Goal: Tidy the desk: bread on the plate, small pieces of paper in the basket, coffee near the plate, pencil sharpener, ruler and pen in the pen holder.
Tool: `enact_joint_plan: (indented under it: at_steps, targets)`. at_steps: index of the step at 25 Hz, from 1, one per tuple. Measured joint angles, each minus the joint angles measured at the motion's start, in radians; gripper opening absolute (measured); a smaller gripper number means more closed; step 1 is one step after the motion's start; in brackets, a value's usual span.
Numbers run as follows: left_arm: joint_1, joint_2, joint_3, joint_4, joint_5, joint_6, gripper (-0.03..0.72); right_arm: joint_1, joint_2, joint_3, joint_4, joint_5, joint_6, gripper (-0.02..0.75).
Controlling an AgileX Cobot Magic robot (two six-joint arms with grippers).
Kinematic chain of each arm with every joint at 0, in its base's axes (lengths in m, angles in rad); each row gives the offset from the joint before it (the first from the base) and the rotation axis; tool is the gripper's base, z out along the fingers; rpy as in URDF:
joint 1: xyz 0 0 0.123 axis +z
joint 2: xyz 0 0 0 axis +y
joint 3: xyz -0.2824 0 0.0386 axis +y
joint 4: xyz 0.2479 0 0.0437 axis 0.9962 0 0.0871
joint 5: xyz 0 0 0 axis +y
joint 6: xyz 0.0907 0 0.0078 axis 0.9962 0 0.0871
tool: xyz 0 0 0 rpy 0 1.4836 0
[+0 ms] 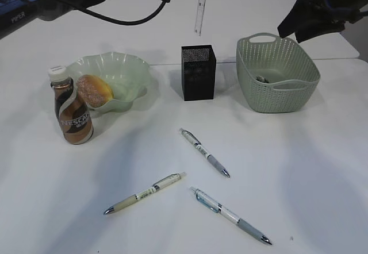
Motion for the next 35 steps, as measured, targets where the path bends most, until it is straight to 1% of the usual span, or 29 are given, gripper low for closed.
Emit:
enact_joint_plan:
  at_steps: [14, 19, 23, 26, 31, 33, 34, 35]
  targets:
    - [0.03, -0.007, 0.0, 0.012, 0.28, 0.0, 0.237, 0.0, 0.0, 0.0, 0.015, 0.007, -0.013, 0.425]
    - [0.033, -0.052, 0.0, 0.014, 0.319, 0.0, 0.237, 0.0, 0.0, 0.0, 0.057, 0.008, -0.053, 0.426]
    - [0.033, -0.083, -0.001, 0.012, 0.325, -0.009, 0.237, 0.0, 0.0, 0.0, 0.106, 0.008, -0.132, 0.426]
    - [0.033, -0.094, -0.002, 0.012, 0.325, -0.039, 0.237, 0.0, 0.0, 0.0, 0.173, 0.013, -0.227, 0.426]
    - [0.033, -0.107, -0.005, 0.012, 0.318, -0.074, 0.237, 0.0, 0.0, 0.0, 0.366, 0.013, -0.479, 0.426]
    - [0.033, -0.116, -0.005, 0.012, 0.293, -0.094, 0.237, 0.0, 0.0, 0.0, 0.451, 0.013, -0.577, 0.426]
    - [0.033, -0.123, -0.005, 0.012, 0.275, -0.109, 0.237, 0.0, 0.0, 0.0, 0.463, 0.013, -0.591, 0.426]
    - [0.033, -0.13, -0.005, 0.012, 0.255, -0.117, 0.237, 0.0, 0.0, 0.0, 0.505, 0.013, -0.639, 0.426]
